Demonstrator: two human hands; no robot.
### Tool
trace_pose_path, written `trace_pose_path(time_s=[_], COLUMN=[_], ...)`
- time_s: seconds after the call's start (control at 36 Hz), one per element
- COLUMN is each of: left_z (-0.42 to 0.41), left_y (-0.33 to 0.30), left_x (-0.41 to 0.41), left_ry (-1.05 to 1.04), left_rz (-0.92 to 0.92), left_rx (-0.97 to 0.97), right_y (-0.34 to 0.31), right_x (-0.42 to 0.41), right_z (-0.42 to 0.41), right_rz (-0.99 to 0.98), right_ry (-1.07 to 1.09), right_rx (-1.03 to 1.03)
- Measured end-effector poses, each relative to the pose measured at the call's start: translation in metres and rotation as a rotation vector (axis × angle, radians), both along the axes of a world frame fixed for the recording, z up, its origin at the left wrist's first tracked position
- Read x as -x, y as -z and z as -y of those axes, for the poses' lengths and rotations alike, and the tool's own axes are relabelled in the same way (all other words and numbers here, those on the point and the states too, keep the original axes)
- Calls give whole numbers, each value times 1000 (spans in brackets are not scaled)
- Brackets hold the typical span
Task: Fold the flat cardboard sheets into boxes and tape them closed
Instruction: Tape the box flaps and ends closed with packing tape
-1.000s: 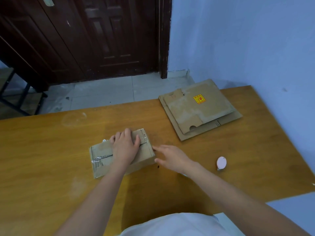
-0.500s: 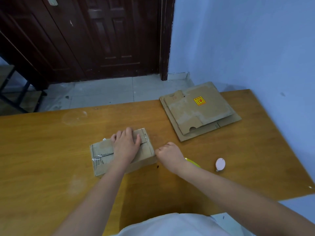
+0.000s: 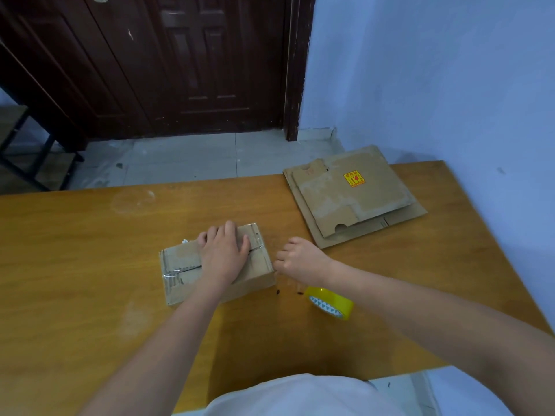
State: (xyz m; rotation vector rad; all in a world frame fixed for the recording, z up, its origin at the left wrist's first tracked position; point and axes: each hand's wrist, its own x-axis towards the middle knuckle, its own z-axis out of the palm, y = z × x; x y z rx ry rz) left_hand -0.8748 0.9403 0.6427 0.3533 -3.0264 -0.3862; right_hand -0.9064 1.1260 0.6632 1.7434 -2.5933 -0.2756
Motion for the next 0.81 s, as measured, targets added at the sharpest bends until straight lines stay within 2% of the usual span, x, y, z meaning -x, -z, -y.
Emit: trace_pose_path(time_s=[0.11, 0.22, 0.31, 0.42, 0.61, 0.75, 0.81], left_z=[0, 0, 0, -1, 0, 0, 0], left_y=[0, 1, 2, 1, 2, 3, 2], left_x=[0, 0, 0, 0, -2, -1, 0], left_ry=[2, 13, 15, 15, 28, 23, 11], left_rz=[-14, -20, -29, -26, -23, -36, -42], left_rx=[-4, -29, -40, -32, -42, -49, -57], right_y=[1, -1, -10, -24, -7, 26, 36], right_x=[6, 19, 20, 37, 57, 38, 24], right_z=[1, 7, 15, 30, 42, 13, 6], right_rz=[-28, -43, 29, 177, 605, 923, 966], right_ry=[-68, -35, -47, 14, 347, 697, 834], right_rx=[-4, -63, -255, -401, -367, -148, -81])
